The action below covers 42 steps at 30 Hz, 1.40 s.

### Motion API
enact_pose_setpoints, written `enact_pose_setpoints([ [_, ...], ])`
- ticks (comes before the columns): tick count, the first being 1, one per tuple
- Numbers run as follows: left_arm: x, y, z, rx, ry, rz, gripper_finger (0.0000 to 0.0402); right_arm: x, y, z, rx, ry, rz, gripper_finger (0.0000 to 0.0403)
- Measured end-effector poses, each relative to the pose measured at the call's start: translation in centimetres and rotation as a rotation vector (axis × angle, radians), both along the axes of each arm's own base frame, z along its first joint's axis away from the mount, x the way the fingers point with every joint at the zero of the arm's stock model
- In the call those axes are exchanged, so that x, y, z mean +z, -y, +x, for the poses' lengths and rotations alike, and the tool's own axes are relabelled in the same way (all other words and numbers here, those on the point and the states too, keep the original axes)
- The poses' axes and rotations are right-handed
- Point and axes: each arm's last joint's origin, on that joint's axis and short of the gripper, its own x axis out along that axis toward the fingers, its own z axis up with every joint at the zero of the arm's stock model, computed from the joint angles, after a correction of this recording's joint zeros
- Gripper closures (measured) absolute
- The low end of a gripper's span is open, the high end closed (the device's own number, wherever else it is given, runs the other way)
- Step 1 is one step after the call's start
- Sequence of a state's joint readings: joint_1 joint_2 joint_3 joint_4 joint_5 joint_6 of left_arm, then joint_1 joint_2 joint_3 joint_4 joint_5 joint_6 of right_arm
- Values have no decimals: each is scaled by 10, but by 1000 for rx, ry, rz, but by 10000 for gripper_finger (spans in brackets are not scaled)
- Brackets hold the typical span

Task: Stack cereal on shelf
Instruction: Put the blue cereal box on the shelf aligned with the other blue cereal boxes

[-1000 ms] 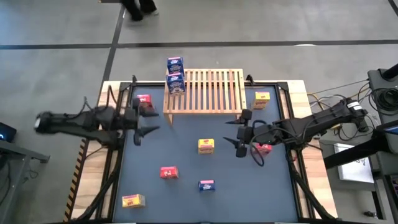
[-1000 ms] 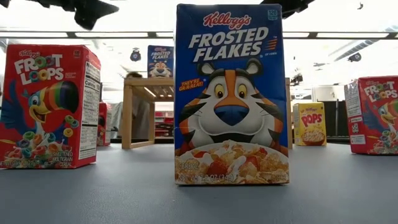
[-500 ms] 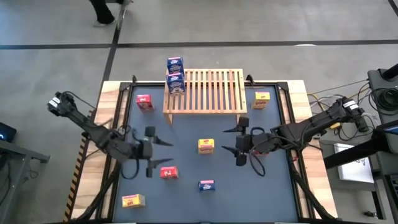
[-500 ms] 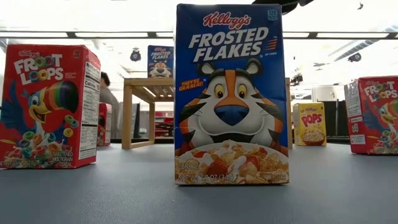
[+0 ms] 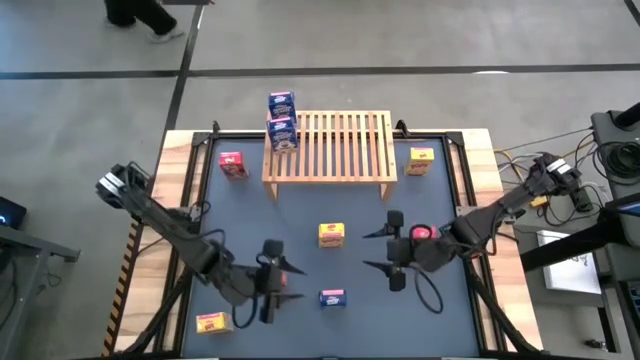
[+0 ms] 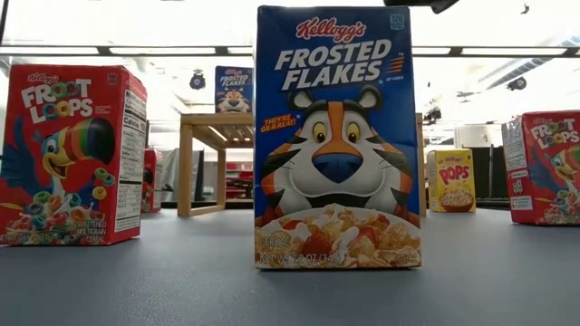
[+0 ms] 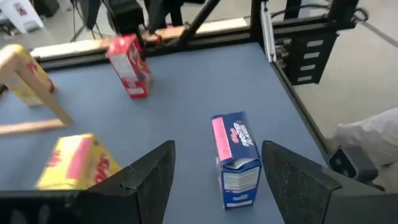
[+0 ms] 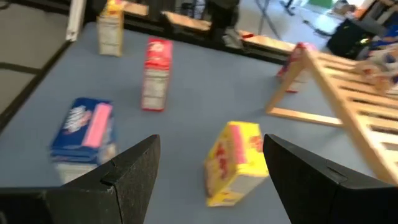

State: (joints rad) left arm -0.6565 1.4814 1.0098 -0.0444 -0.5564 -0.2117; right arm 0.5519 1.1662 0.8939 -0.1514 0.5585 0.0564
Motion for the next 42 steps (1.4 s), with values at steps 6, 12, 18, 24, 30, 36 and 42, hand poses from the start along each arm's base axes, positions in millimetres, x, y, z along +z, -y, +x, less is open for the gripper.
enact_pose_setpoints([
  [6, -19, 14, 15, 11, 7, -40, 178, -11, -23, -6, 25, -21, 12, 129],
  [12, -29, 18, 21, 22, 12, -67, 178, -34, -38, 2, 20, -93, 67, 129],
  [18, -36, 20, 23, 32, -13, -119, 178, -53, -53, 14, 50, -99, 90, 129],
  [24, -36, 21, 23, 32, -16, -136, 178, -65, -63, 24, 65, -69, 118, 129],
  [30, -37, 21, 22, 32, -20, -131, 178, -73, -71, 33, 103, -38, 187, 129],
  [36, -39, 20, 21, 29, -32, -112, 178, -80, -75, 38, 111, -29, 231, 129],
  [42, -40, 20, 21, 32, -34, -117, 178, -86, -75, 40, 96, -42, 237, 129],
])
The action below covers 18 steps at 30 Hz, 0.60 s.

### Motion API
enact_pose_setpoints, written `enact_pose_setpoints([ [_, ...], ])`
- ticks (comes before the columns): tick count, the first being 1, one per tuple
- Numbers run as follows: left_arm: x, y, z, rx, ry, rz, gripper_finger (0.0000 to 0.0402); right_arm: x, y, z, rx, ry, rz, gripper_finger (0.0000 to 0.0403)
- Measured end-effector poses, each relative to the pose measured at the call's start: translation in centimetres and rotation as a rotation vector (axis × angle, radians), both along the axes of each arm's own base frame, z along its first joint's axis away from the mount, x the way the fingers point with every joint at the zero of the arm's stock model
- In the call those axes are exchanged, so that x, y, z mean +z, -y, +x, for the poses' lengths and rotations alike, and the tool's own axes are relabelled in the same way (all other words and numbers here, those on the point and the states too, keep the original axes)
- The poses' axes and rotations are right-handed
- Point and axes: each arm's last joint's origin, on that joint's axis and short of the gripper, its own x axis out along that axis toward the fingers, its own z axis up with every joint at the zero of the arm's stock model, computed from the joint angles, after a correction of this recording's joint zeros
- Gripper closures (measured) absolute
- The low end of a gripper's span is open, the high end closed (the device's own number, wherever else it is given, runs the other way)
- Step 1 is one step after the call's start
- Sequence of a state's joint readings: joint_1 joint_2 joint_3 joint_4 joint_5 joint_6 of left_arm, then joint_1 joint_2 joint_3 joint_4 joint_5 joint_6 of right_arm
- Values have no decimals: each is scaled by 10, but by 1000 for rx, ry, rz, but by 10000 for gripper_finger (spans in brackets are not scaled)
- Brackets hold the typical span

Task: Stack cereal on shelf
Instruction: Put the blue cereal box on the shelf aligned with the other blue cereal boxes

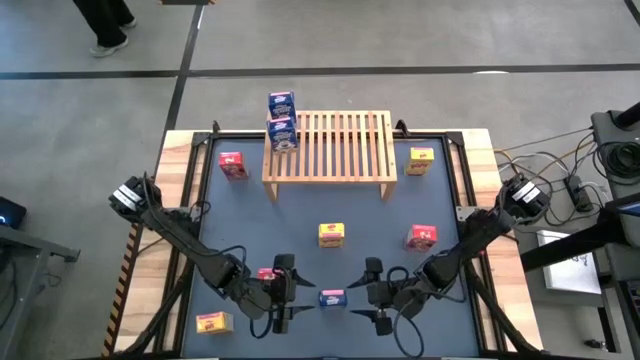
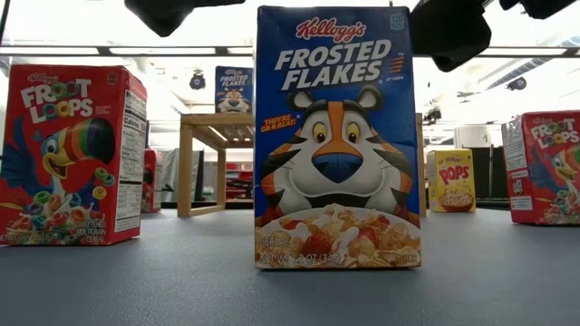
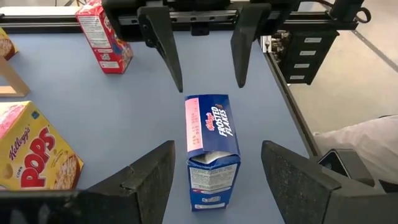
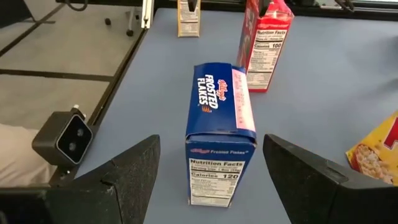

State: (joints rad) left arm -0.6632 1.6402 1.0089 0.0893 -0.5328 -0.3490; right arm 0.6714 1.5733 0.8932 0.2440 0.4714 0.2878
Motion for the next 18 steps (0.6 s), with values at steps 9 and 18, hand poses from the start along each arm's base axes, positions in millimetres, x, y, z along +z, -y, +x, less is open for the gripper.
enact_pose_setpoints([
  [9, -12, 4, 4, -5, -15, -28, 177, 8, 4, -1, -8, 29, -37, 129],
  [18, -13, 4, 5, 11, -14, -62, 158, 13, 10, -1, -20, 27, -62, 129],
])
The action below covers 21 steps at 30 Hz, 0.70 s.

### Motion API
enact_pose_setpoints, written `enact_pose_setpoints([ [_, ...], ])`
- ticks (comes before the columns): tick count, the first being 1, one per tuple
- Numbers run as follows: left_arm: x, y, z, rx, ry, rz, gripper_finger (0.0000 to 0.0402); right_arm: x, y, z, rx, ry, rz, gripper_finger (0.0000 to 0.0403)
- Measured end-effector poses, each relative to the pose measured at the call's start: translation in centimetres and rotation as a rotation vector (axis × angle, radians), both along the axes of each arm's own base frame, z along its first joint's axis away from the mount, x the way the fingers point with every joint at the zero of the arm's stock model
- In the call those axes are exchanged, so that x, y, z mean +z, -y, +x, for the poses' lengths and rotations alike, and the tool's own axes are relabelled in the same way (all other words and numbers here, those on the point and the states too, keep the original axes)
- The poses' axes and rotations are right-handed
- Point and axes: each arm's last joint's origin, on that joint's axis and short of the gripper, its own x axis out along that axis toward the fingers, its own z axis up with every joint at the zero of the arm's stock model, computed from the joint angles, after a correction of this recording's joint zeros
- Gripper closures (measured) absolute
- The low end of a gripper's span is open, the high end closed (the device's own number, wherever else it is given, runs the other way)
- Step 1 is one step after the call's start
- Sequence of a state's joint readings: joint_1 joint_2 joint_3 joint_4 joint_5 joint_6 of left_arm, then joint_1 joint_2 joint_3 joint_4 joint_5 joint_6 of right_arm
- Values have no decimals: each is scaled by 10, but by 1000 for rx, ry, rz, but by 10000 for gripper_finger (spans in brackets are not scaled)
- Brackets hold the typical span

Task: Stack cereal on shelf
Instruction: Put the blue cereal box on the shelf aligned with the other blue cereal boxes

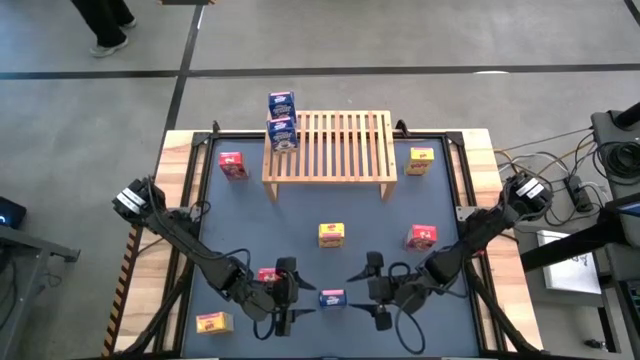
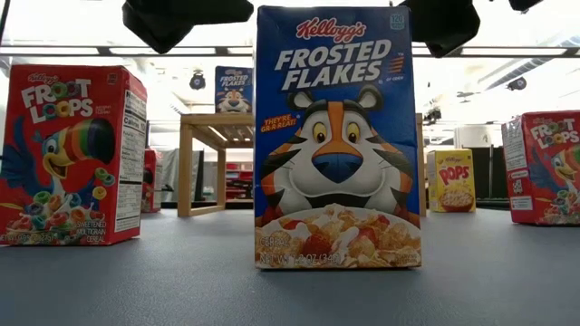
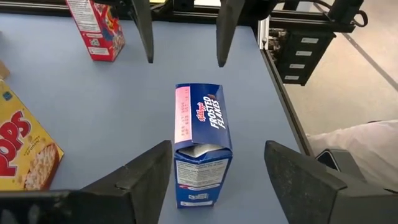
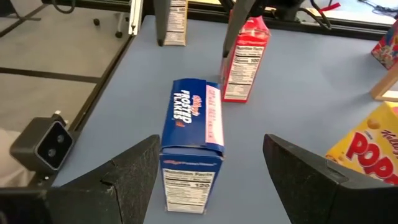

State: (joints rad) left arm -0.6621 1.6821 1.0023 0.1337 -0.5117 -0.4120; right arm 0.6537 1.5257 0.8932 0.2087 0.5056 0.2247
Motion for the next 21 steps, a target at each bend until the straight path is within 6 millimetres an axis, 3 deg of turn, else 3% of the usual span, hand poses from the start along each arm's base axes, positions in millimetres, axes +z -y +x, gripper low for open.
enact_pose_setpoints([
  [11, -1, -3, 3, 20, 0, -15, 70, 0, 2, -1, -18, -7, -18, 129],
  [21, -23, 4, 18, 8, -7, -18, 67, 4, 3, -2, -32, 13, -42, 129],
])
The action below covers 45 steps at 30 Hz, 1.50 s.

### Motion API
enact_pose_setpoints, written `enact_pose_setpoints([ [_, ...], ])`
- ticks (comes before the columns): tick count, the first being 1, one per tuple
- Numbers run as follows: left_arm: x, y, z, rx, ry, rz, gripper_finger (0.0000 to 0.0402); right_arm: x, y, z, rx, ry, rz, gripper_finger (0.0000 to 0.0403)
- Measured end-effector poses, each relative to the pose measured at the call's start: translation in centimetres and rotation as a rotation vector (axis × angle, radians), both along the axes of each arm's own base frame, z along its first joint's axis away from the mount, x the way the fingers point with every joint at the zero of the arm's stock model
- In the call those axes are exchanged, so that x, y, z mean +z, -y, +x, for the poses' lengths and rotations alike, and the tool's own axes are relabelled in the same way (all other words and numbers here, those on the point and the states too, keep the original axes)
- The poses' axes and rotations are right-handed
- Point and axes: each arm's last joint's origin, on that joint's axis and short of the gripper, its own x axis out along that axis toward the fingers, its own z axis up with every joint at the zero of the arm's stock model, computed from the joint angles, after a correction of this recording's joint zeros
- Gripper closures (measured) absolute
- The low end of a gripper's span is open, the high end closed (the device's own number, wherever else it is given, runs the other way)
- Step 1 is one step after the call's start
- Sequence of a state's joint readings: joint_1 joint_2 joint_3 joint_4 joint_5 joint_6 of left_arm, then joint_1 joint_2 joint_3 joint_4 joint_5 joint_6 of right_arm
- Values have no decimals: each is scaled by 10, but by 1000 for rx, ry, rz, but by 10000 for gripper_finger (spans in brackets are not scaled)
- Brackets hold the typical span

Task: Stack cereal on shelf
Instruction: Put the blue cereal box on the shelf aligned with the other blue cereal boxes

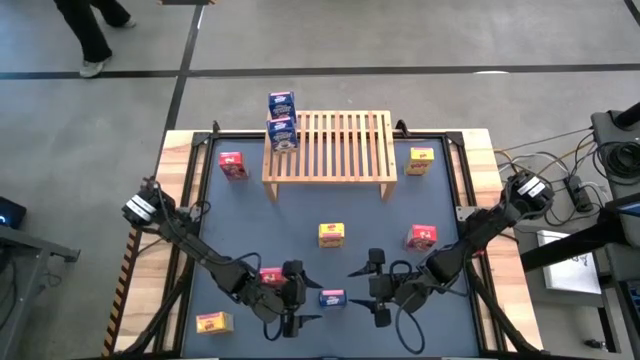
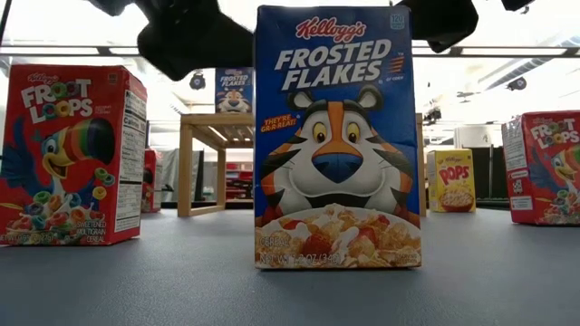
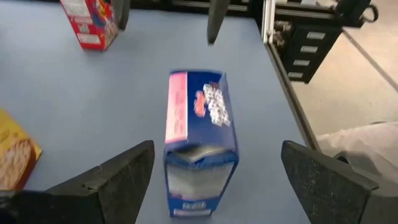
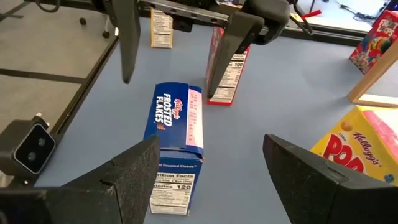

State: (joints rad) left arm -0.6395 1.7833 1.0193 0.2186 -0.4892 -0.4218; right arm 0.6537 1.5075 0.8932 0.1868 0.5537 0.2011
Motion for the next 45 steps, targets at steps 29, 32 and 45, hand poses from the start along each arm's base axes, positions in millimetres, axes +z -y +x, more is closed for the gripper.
enact_pose_setpoints([
  [29, -19, -9, 16, 41, -46, 16, 181, 4, 1, -1, 5, 11, -24, 129],
  [32, -19, -9, 16, 42, -47, 17, 200, 4, 1, -1, 5, 11, -24, 129],
  [45, -18, -11, 17, 42, -45, 23, 221, 11, 3, -4, 10, 28, -22, 129],
])
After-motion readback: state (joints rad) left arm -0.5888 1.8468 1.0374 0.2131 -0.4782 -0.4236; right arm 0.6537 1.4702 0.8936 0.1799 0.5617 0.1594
